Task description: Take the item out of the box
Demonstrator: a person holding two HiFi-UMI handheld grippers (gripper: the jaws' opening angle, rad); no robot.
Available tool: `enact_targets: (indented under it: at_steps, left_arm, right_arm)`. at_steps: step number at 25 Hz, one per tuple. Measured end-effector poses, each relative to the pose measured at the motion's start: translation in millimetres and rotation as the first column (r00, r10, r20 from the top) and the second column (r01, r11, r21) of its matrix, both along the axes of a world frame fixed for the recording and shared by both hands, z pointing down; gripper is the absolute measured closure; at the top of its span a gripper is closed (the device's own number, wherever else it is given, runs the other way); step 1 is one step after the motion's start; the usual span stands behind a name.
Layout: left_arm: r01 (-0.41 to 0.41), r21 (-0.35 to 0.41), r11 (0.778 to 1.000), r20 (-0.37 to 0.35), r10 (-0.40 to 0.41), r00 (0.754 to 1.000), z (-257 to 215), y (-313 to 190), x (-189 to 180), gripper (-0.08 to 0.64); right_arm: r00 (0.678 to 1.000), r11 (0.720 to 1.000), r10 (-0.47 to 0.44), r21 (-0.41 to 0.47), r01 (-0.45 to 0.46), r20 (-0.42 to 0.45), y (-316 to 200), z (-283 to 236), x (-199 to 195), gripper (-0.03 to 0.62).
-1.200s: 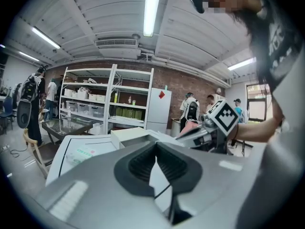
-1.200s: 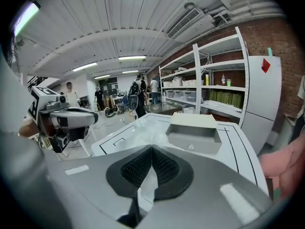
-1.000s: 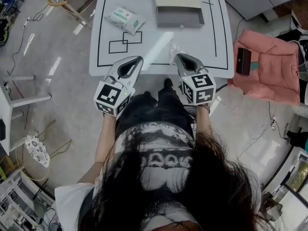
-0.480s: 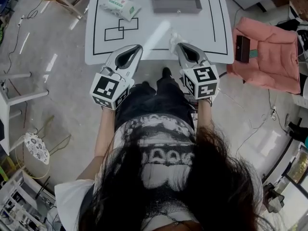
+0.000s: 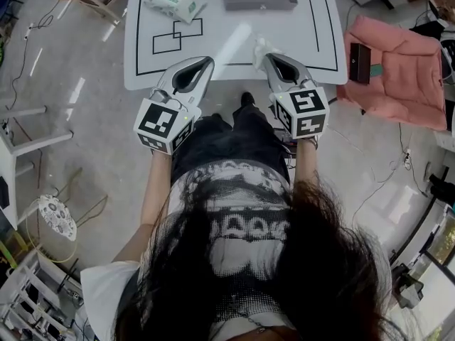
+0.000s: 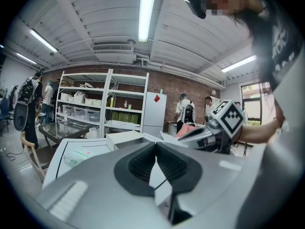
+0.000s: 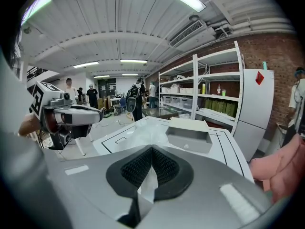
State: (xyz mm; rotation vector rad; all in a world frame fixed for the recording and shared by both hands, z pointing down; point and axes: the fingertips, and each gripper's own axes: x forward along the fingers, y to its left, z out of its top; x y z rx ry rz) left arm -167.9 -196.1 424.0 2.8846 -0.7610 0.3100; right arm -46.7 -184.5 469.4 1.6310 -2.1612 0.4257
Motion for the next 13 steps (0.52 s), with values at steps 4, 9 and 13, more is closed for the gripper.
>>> enact_targets:
  at_steps: [4,9,13]
  left_arm:
    - [-0.004,-0.003,1.0,-0.001,0.004,1.0,2,0,2,0.56]
    - [-0.008,-0.003,1.0,-0.002,0.008,1.0,1,-2,2,0.56]
    - [-0.008,0.009,1.0,-0.003,0.008,1.0,-1,-9,1,0.56]
  right_arm:
    - [1.0,1.0,0.0,0.0,0.0,-0.003,-2,0,2,0.586]
    - [1.0,1.0,-0.001,-0.004,0.001,-0.01,-4,-2,2,0.586]
    - [1.0,1.0,0.0,0.004,0.0,-0.018,-12,-5,3,0.586]
